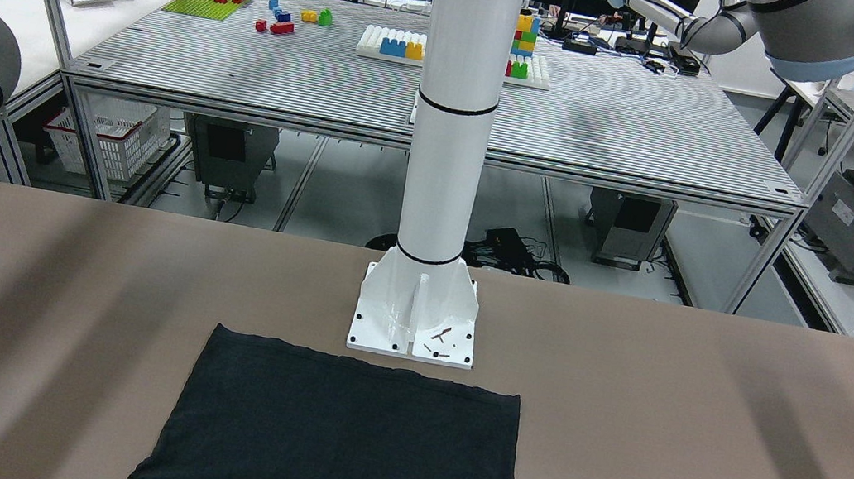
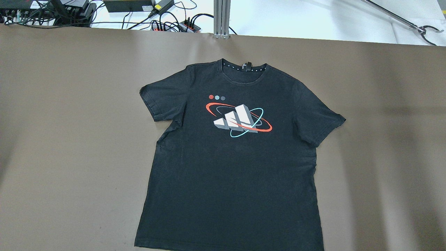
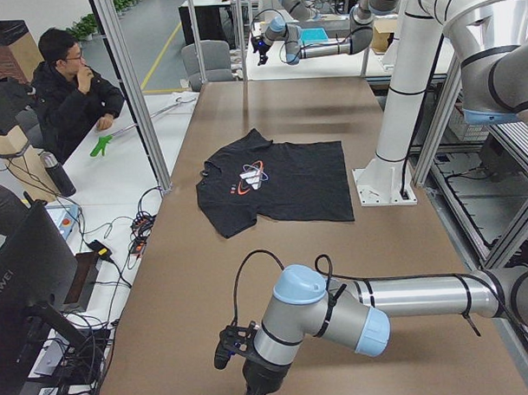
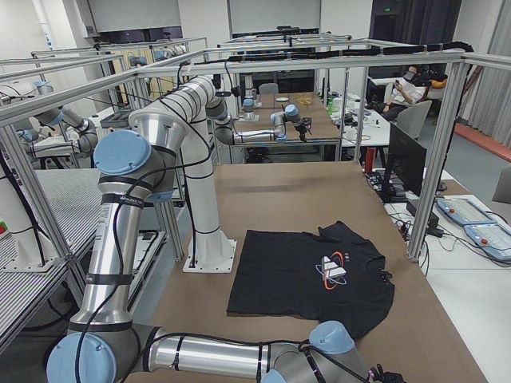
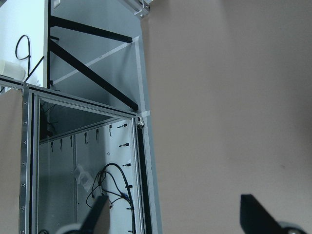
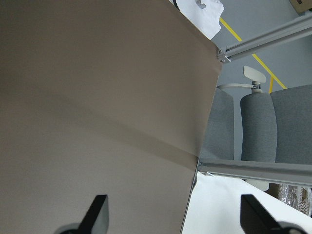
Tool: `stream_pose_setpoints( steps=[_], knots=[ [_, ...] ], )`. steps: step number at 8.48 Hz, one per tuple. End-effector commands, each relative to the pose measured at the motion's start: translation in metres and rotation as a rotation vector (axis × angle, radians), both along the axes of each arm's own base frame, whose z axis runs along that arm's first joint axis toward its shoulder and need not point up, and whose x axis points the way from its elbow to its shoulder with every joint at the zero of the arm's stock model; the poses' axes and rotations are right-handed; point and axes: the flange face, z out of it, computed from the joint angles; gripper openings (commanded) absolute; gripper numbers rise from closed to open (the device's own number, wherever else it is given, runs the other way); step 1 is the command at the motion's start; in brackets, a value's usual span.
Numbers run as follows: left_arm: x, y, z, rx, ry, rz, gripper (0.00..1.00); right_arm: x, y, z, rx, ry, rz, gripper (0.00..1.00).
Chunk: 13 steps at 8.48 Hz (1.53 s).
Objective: Fold clothes
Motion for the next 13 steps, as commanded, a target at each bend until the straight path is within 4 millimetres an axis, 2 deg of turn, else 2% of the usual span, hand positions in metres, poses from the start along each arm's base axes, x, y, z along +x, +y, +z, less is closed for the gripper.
stream_pose_setpoints(
  steps=[1,4,7,9,10,11,12,13],
  knots=[
    [-0.001,0.008,0.006,-0.006,-0.006,-0.005,0.94,-0.001,0.001,0.004,-0.003,0.0,-0.005,0.95],
    [-0.001,0.015,0.014,-0.015,-0.011,0.005,0.94,-0.002,0.001,0.003,-0.002,-0.008,-0.006,0.95],
    [0.0,0.017,0.016,-0.02,-0.009,0.008,0.94,-0.003,0.008,0.011,-0.017,-0.012,-0.013,0.95],
    [0.0,0.019,0.02,-0.026,-0.007,0.005,0.94,-0.006,0.007,0.009,-0.012,-0.011,-0.019,0.95],
    [0.002,0.026,0.026,-0.037,-0.008,0.007,0.94,-0.008,0.005,0.007,0.017,-0.012,-0.019,0.95],
    [0.002,0.027,0.027,-0.034,-0.006,0.005,0.94,-0.021,0.003,0.004,0.042,-0.037,-0.054,0.95],
    [0.002,0.03,0.031,-0.037,-0.006,0.005,0.94,-0.06,-0.004,-0.004,0.047,-0.129,-0.144,0.95],
    [0.003,0.036,0.034,-0.033,-0.006,0.005,0.94,-0.089,-0.024,-0.027,0.052,-0.203,-0.135,0.95]
  ],
)
